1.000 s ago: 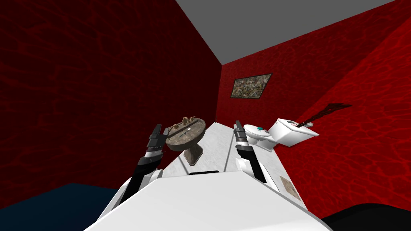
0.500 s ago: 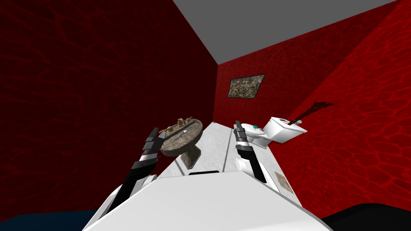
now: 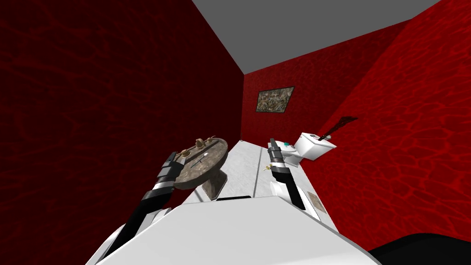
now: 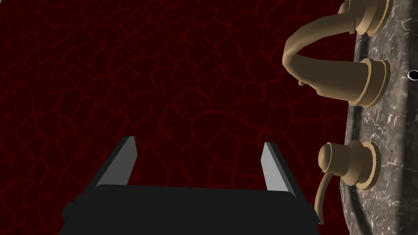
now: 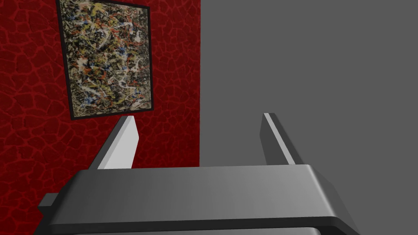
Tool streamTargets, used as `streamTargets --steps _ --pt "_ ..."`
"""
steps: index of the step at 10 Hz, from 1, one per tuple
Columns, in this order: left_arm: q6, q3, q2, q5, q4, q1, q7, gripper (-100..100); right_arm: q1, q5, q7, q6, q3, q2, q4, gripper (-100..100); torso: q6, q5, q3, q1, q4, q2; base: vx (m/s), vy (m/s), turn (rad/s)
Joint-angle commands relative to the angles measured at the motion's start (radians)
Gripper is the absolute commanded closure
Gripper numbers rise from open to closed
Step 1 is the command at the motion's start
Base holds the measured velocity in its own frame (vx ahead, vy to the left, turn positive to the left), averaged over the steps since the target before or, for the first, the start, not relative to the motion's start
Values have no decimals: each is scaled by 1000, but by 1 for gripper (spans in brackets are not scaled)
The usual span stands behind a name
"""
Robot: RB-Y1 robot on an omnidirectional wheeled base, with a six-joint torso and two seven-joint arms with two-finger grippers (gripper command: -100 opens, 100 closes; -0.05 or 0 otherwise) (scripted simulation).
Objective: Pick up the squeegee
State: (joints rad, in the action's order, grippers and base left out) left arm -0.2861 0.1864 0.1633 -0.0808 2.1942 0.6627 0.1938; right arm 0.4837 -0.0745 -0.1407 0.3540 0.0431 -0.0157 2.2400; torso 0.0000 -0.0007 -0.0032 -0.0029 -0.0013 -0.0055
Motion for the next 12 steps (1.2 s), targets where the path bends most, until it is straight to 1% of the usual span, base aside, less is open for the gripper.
streamTargets --steps 1,6,7,10,11,12 --pt "32 19 5 -24 -7 28 25 -100 0 0 0 0 0 0 0 0 0 0 0 0 0 0 95 -28 -136" --pt "133 78 12 -97 -37 91 96 -100 0 0 0 0 0 0 0 0 0 0 1 0 0 1 78 -30 -146" --pt "174 102 7 -126 -49 117 125 -100 0 0 0 0 0 0 0 0 0 0 1 0 0 1 103 -44 -225" --pt "238 139 -5 -171 -71 155 169 -100 0 0 0 0 0 0 0 0 0 0 0 -1 0 -1 103 -35 -152" --pt "238 139 -5 -171 -71 155 169 -100 0 0 0 0 0 0 0 0 0 0 0 0 0 -1 58 -6 -47" --pt "260 152 -9 -186 -78 168 184 -100 0 0 0 0 0 0 0 0 -1 0 1 1 0 2 44 -17 -95"
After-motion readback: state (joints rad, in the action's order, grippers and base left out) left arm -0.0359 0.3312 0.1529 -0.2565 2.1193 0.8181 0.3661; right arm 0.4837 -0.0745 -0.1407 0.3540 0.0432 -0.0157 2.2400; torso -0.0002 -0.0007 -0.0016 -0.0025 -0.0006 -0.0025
